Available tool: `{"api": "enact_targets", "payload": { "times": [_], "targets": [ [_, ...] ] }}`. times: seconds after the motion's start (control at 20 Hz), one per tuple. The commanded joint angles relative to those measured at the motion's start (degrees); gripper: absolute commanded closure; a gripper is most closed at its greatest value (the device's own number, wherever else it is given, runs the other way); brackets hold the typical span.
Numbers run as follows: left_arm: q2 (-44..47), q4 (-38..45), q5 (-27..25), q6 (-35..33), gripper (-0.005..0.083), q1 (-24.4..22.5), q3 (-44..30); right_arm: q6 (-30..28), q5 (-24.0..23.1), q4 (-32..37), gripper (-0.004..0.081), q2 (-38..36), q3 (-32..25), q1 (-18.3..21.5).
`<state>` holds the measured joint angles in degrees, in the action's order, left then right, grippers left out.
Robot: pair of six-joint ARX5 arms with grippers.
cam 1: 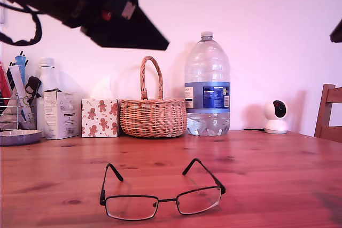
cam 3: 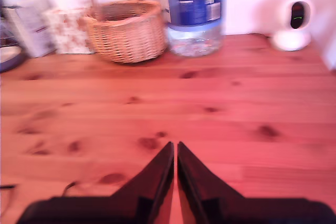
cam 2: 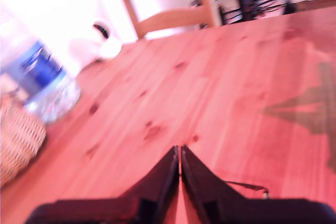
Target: Pick up the glasses and open them, then place them back on the table
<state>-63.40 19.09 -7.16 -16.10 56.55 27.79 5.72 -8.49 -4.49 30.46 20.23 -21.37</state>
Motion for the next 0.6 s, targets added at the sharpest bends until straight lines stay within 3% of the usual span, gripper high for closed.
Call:
{"api": "enact_targets", "payload": {
  "times": [0.0, 0.15, 0.3, 0.55],
  "targets": [
    [0.8, 0.2, 0.2, 3.3, 0.0793, -1.1, 0.2, 0.5, -3.8, 1.0, 0.0783, 0.1, -0.6, 0.2],
    [0.9, 0.2, 2.8, 6.1, 0.0793, -4.7, 0.2, 0.2, -6.7, 1.0, 0.0783, 0.1, -0.6, 0.2],
    [0.9, 0.2, 3.8, 10.4, 0.0793, -9.7, 0.2, -3.9, -7.1, 3.7, 0.0783, 0.1, -0.6, 0.4],
    [0.9, 0.2, 8.7, 11.6, 0.0793, -20.6, 0.2, -5.8, -7.1, 4.4, 0.0783, 0.0, -1.4, 4.9]
  ]
}}
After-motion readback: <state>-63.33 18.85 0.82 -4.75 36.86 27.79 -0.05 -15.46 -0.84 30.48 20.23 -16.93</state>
